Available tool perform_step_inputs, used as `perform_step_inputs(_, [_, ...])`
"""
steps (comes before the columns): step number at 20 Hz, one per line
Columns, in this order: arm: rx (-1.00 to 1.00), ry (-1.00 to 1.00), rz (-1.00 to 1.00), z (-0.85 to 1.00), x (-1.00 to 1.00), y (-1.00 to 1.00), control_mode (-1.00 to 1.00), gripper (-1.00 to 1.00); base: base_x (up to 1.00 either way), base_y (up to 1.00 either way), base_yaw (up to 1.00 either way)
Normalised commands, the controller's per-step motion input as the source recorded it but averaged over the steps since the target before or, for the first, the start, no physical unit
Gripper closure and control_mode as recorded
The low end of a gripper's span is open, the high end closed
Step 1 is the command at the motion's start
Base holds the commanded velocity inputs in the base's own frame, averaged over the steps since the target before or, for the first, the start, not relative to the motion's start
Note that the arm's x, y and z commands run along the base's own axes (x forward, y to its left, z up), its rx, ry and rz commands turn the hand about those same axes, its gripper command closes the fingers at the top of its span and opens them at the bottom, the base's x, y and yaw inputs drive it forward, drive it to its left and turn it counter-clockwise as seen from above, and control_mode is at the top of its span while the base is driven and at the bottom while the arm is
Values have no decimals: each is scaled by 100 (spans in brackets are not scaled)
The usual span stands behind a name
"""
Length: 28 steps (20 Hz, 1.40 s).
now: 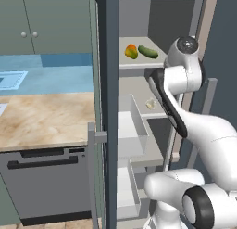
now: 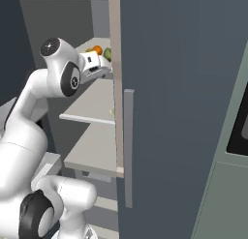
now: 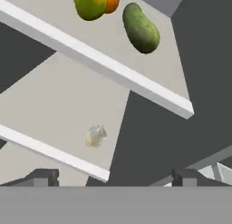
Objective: Take the cucumber and garlic from the second highest rack and move them to the highest rack where the tangerine and mango are located, to maximize freezer space. Close the freezer door after rearranging.
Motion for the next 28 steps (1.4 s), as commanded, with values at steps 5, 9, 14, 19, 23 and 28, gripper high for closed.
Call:
perform_step_inputs(5, [-2, 28, -3, -60, -3, 11, -100, -100, 0, 0, 0])
perform_step_inputs(9, [0, 11, -6, -66, 16, 0, -100, -100, 0, 0, 0])
perform_step_inputs(14, [0, 11, -6, -50, 20, 0, -100, -100, 0, 0, 0])
perform_step_inputs(19, [0, 1, -6, -52, 13, 0, -100, -100, 0, 0, 0])
perform_step_inputs(23, [0, -1, -7, -63, 13, 0, -100, -100, 0, 0, 0])
perform_step_inputs(28, [3, -4, -5, -37, 22, -3, -100, -100, 0, 0, 0])
